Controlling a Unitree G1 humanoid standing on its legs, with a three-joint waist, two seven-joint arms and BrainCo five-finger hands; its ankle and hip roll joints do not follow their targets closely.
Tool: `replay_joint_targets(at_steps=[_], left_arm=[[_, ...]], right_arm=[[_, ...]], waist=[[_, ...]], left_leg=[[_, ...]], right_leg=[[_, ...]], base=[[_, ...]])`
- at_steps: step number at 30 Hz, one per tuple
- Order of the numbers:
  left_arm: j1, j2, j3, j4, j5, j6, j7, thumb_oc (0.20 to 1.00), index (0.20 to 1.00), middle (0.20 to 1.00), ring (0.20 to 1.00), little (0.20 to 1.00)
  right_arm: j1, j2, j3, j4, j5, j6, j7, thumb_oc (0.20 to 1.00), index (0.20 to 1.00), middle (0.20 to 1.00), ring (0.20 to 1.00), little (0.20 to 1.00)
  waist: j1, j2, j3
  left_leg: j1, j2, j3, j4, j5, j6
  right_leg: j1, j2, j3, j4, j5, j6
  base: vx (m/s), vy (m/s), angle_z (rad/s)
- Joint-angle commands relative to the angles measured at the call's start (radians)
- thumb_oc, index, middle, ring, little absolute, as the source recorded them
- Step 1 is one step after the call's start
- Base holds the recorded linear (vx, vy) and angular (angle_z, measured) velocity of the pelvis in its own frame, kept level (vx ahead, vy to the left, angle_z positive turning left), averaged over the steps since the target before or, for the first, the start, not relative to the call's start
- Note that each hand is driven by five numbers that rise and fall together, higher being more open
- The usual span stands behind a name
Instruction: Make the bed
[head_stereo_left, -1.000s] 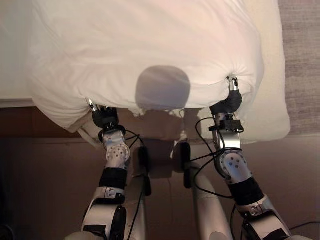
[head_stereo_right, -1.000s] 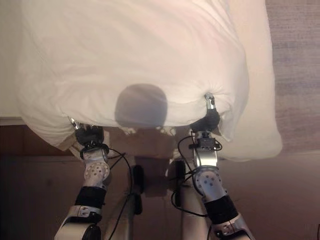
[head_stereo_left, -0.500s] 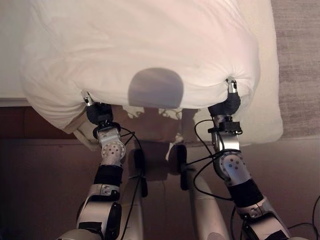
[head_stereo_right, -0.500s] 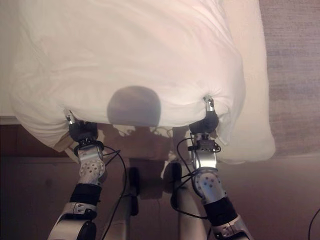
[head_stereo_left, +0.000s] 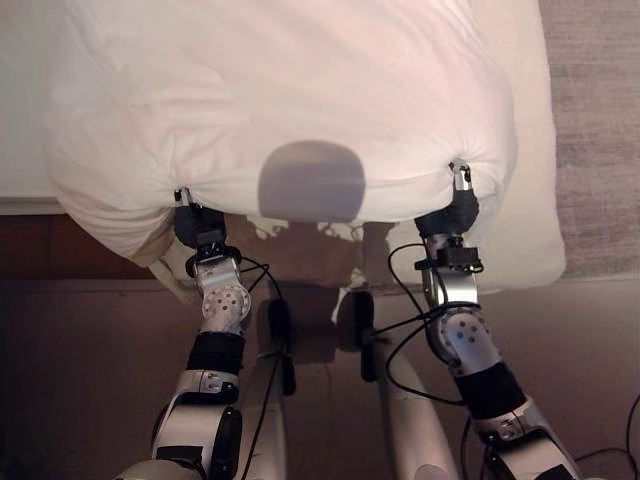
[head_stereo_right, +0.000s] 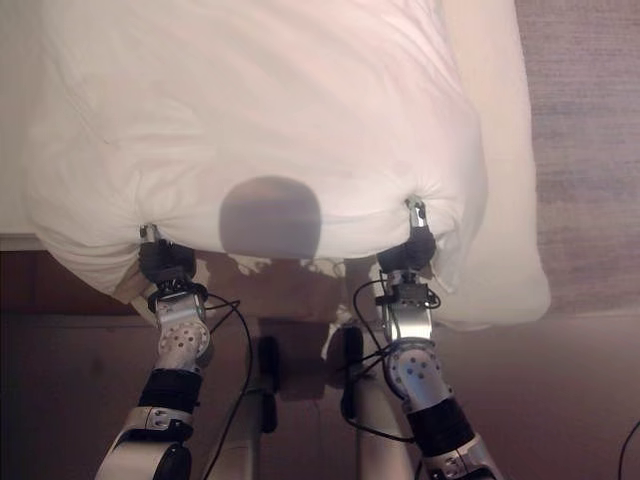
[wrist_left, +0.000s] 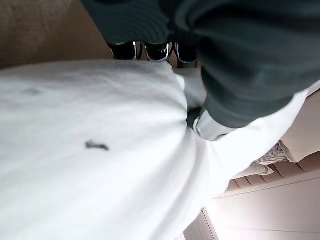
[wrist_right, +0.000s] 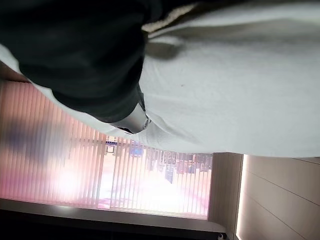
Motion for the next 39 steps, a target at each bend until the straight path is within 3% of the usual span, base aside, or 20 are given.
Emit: replay_joint_targets(at_steps=[1,9,12,14,15,16,18,21,22,23,24,26,27,28,29,30,31,33,35,39], left_arm=[[0.027,0.040,0.012,-0.016,0.100,-0.035,-0.009,0.200,0.200,0.200,0.200,0.200],[0.179,0.034,0.085,-0.109,0.176,-0.058,0.103,0.200,0.200,0.200,0.200,0.200],[0.231,0.026,0.149,-0.184,0.234,-0.096,0.164,0.200,0.200,0.200,0.200,0.200],[0.252,0.030,0.169,-0.222,0.262,-0.105,0.183,0.200,0.200,0.200,0.200,0.200],[0.254,0.029,0.168,-0.227,0.266,-0.104,0.187,0.200,0.200,0.200,0.200,0.200],[0.255,0.045,0.183,-0.247,0.275,-0.121,0.194,0.200,0.200,0.200,0.200,0.200],[0.252,0.053,0.189,-0.246,0.267,-0.127,0.193,0.200,0.200,0.200,0.200,0.200],[0.246,0.068,0.173,-0.256,0.247,-0.135,0.168,0.200,0.200,0.200,0.200,0.200],[0.247,0.068,0.152,-0.266,0.236,-0.125,0.150,0.200,0.200,0.200,0.200,0.200],[0.252,0.085,0.124,-0.260,0.253,-0.121,0.142,0.200,0.200,0.200,0.200,0.200],[0.251,0.086,0.123,-0.260,0.253,-0.121,0.142,0.200,0.200,0.200,0.200,0.200],[0.265,0.096,0.103,-0.272,0.265,-0.111,0.123,0.200,0.200,0.200,0.200,0.200],[0.266,0.101,0.077,-0.281,0.304,-0.098,0.118,0.200,0.200,0.200,0.200,0.200],[0.262,0.098,0.067,-0.277,0.289,-0.089,0.102,0.200,0.200,0.200,0.200,0.200],[0.261,0.099,0.068,-0.276,0.287,-0.089,0.100,0.200,0.200,0.200,0.200,0.200],[0.269,0.093,0.056,-0.275,0.317,-0.080,0.119,0.200,0.200,0.200,0.200,0.200],[0.270,0.092,0.056,-0.278,0.321,-0.079,0.124,0.200,0.200,0.200,0.200,0.200],[0.278,0.075,0.050,-0.289,0.327,-0.070,0.141,0.200,0.200,0.200,0.200,0.200],[0.286,0.056,0.027,-0.279,0.345,-0.060,0.163,0.200,0.200,0.200,0.200,0.200],[0.318,0.028,0.010,-0.285,0.353,-0.044,0.162,0.200,0.200,0.200,0.200,0.200]], right_arm=[[0.059,0.001,-0.085,-0.105,-0.019,-0.058,0.088,0.200,0.200,0.200,0.200,0.200],[0.127,-0.041,-0.194,0.017,-0.106,-0.074,-0.030,0.200,0.200,0.200,0.200,0.200],[0.154,-0.085,-0.231,0.113,-0.189,-0.065,-0.107,0.200,0.200,0.200,0.200,0.200],[0.181,-0.107,-0.254,0.142,-0.238,-0.067,-0.154,0.200,0.200,0.200,0.200,0.200],[0.182,-0.106,-0.254,0.140,-0.242,-0.067,-0.158,0.200,0.200,0.200,0.200,0.200],[0.194,-0.112,-0.269,0.161,-0.287,-0.072,-0.207,0.200,0.200,0.200,0.200,0.200],[0.200,-0.113,-0.278,0.172,-0.307,-0.081,-0.226,0.200,0.200,0.200,0.200,0.200],[0.229,-0.100,-0.299,0.190,-0.316,-0.096,-0.249,0.200,0.200,0.200,0.200,0.200],[0.244,-0.093,-0.313,0.198,-0.326,-0.100,-0.263,0.200,0.200,0.200,0.200,0.200],[0.264,-0.077,-0.318,0.196,-0.331,-0.098,-0.281,0.200,0.200,0.200,0.200,0.200],[0.264,-0.075,-0.319,0.195,-0.331,-0.098,-0.281,0.200,0.200,0.200,0.200,0.200],[0.251,-0.060,-0.311,0.248,-0.359,-0.081,-0.289,0.200,0.200,0.200,0.200,0.200],[0.251,-0.053,-0.292,0.266,-0.346,-0.070,-0.275,0.200,0.200,0.200,0.200,0.200],[0.259,-0.050,-0.279,0.280,-0.339,-0.074,-0.258,0.200,0.200,0.200,0.200,0.200],[0.258,-0.051,-0.279,0.281,-0.337,-0.074,-0.256,0.200,0.200,0.200,0.200,0.200],[0.251,-0.036,-0.249,0.306,-0.313,-0.073,-0.244,0.200,0.200,0.200,0.200,0.200],[0.252,-0.037,-0.249,0.307,-0.311,-0.074,-0.243,0.200,0.200,0.200,0.200,0.200],[0.256,-0.023,-0.235,0.314,-0.304,-0.076,-0.239,0.200,0.200,0.200,0.200,0.200],[0.284,-0.026,-0.219,0.305,-0.309,-0.079,-0.237,0.200,0.200,0.200,0.200,0.200],[0.311,-0.066,-0.214,0.295,-0.371,-0.060,-0.251,0.200,0.200,0.200,0.200,0.200]], waist=[[-0.032,0.040,-0.127],[0.000,0.068,-0.113],[0.046,0.031,-0.070],[0.036,0.016,-0.062],[0.038,0.015,-0.062],[0.044,0.010,-0.068],[0.048,0.009,-0.070],[0.049,0.008,-0.077],[0.037,0.004,-0.082],[0.044,-0.008,-0.079],[0.044,-0.010,-0.081],[0.058,-0.010,-0.097],[0.055,-0.005,-0.098],[0.037,0.004,-0.093],[0.039,0.001,-0.095],[0.051,0.002,-0.093],[0.049,-0.001,-0.094],[0.049,-0.019,-0.103],[0.036,-0.028,-0.117],[0.039,0.000,-0.128]], left_leg=[[-0.017,-0.007,0.001,-0.033,0.028,-0.030],[0.090,0.006,-0.027,-0.085,0.061,-0.054],[0.133,-0.032,-0.174,0.020,0.038,-0.057],[0.168,0.081,-0.165,-0.021,0.053,-0.041],[0.172,0.082,-0.163,-0.031,0.061,-0.042],[0.213,0.158,-0.201,-0.150,0.106,-0.049],[0.246,0.191,-0.209,-0.242,0.151,-0.062],[0.227,0.146,-0.203,-0.174,0.089,-0.064],[0.215,0.121,-0.162,-0.139,0.020,-0.058],[0.164,0.040,-0.119,0.003,-0.057,-0.035],[0.155,0.035,-0.118,0.009,-0.054,-0.032],[0.135,-0.002,-0.069,0.049,-0.102,0.000],[0.136,-0.022,-0.059,0.057,-0.109,0.020],[0.165,-0.062,-0.052,0.011,-0.092,0.041],[0.163,-0.063,-0.049,0.006,-0.087,0.040],[0.192,-0.096,-0.021,-0.073,-0.053,0.052],[0.200,-0.098,-0.022,-0.086,-0.049,0.051],[0.251,-0.127,-0.009,-0.179,-0.014,0.050],[0.277,-0.159,-0.022,-0.220,0.008,0.062],[0.275,-0.180,-0.017,-0.224,0.017,0.068]], right_leg=[[0.027,0.004,0.034,-0.085,0.046,0.079],[0.140,0.017,0.003,-0.092,-0.011,0.057],[0.192,0.027,0.032,-0.073,-0.025,0.043],[0.208,0.006,0.036,-0.058,-0.037,0.051],[0.209,0.008,0.038,-0.063,-0.031,0.050],[0.212,-0.006,0.057,-0.059,-0.034,0.072],[0.214,-0.014,0.066,-0.059,-0.032,0.082],[0.221,-0.092,0.097,-0.113,0.033,0.145],[0.249,-0.157,0.095,-0.167,0.105,0.187],[0.282,-0.256,0.103,-0.299,0.297,0.194],[0.280,-0.260,0.104,-0.309,0.308,0.196],[0.308,-0.320,-0.016,-0.430,0.391,0.187],[0.316,-0.278,-0.010,-0.374,0.302,0.160],[0.283,-0.111,0.046,-0.259,0.143,0.110],[0.269,-0.111,0.052,-0.243,0.137,0.109],[0.236,0.003,-0.034,-0.148,0.066,0.077],[0.233,0.000,-0.034,-0.138,0.059,0.075],[0.264,0.087,-0.077,-0.127,0.020,0.057],[0.280,0.187,0.013,-0.148,0.011,0.031],[0.305,0.163,0.030,-0.201,0.020,0.021]], base=[[0.00,-0.069,-0.01],[0.02,-0.119,-0.01],[0.01,-0.042,0.05],[0.00,0.047,-0.15],[0.04,0.267,0.04],[0.03,0.204,0.18],[0.04,0.437,0.20],[0.00,0.593,0.16],[0.03,0.714,-0.14],[0.03,0.714,-0.26],[0.03,0.957,-0.15],[0.00,0.610,-0.15],[-0.05,0.618,-0.45],[-0.05,0.603,-0.64],[-0.09,0.661,-0.44],[-0.06,0.272,-0.40],[-0.05,0.362,-0.29],[0.03,0.160,0.05],[0.04,0.077,0.18],[-0.01,0.005,-0.02]])
